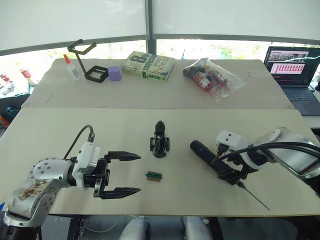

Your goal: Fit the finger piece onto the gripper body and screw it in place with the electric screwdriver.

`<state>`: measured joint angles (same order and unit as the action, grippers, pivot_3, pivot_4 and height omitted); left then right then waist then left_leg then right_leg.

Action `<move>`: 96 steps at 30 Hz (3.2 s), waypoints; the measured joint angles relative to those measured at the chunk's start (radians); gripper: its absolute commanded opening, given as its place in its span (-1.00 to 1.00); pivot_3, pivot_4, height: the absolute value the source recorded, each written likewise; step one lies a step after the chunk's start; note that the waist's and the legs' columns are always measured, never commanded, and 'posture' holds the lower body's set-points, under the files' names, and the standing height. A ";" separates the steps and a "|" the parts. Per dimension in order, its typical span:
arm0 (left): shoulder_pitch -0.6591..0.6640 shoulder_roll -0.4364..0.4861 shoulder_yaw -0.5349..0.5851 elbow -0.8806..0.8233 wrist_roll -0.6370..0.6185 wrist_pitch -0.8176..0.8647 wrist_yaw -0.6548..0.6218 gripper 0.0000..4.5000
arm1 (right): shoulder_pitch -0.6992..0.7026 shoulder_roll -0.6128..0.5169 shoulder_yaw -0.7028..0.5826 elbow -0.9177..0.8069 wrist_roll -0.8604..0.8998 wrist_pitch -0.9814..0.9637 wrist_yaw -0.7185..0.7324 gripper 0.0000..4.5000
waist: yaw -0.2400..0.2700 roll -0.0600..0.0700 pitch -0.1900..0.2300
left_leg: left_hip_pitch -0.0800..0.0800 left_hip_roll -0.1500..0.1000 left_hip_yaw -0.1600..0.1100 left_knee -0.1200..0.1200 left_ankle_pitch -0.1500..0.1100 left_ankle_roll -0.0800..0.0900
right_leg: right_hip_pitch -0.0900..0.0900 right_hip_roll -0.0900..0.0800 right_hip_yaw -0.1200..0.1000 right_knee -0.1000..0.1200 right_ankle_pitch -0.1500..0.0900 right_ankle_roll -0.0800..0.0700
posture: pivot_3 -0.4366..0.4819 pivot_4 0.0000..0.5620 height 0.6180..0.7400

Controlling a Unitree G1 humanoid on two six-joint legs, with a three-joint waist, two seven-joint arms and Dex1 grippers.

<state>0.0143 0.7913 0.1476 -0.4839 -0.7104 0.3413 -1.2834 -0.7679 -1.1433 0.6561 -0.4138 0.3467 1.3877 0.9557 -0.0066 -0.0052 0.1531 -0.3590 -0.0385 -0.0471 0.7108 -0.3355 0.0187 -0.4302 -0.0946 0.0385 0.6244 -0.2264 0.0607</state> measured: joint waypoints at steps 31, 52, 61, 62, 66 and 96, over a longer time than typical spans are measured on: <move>-0.022 0.002 -0.013 -0.006 -0.002 0.001 0.013 1.00 | 0.207 0.025 -0.408 0.033 0.097 0.044 0.041 -0.15 | 0.001 -0.001 0.000 | -0.011 0.000 0.000 0.002 0.002 -0.002 | -0.010 0.001 0.000 0.003 0.001 0.000 | -0.05 -0.47 1.00; 0.028 0.006 -0.002 0.278 0.183 -0.303 -0.143 1.00 | 0.580 0.787 -0.869 -0.231 0.283 -0.955 0.241 -0.15 | -0.016 -0.001 -0.001 | 0.003 0.001 0.004 0.000 0.002 -0.003 | -0.002 0.002 0.001 0.006 0.001 0.000 | -0.05 -0.47 1.00; -0.024 -0.140 -0.128 0.454 0.289 -0.450 -0.130 1.00 | 0.464 0.822 -0.598 -0.013 0.142 -1.193 0.265 -0.15 | -0.008 -0.002 0.000 | 0.005 0.000 0.003 0.000 0.002 -0.003 | -0.001 0.002 0.000 0.006 0.001 0.000 | -0.05 -0.47 1.00; -0.038 -0.157 -0.149 0.458 0.295 -0.452 -0.123 1.00 | 0.451 0.833 -0.577 -0.008 0.141 -1.194 0.260 -0.15 | -0.009 -0.002 0.000 | 0.005 0.001 0.003 0.000 0.002 -0.003 | -0.001 0.002 0.000 0.006 0.001 0.000 | -0.05 -0.47 1.00; -0.077 -0.177 -0.182 0.505 0.325 -0.473 -0.109 1.00 | 0.432 0.841 -0.518 0.014 0.141 -1.201 0.237 -0.15 | -0.009 -0.002 0.000 | 0.005 0.001 0.003 0.000 0.002 -0.003 | -0.001 0.002 0.000 0.007 0.001 0.000 | -0.05 -0.47 1.00; -0.120 -0.232 -0.277 0.584 0.374 -0.484 -0.066 1.00 | 0.424 0.799 -0.419 0.124 0.097 -1.238 0.221 -0.15 | -0.010 -0.002 0.000 | 0.004 0.001 0.003 0.000 0.002 -0.002 | -0.001 0.002 0.000 0.007 0.001 0.000 | -0.05 -0.47 1.00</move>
<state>-0.1052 0.5597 -0.1293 0.1002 -0.3363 -0.1430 -1.3497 -0.3435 -0.3438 0.2372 -0.2903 0.4440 0.1497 1.1769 -0.0171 -0.0075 0.1528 -0.3545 -0.0380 -0.0442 0.7109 -0.3340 0.0165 -0.4313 -0.0924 0.0386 0.6311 -0.2253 0.0602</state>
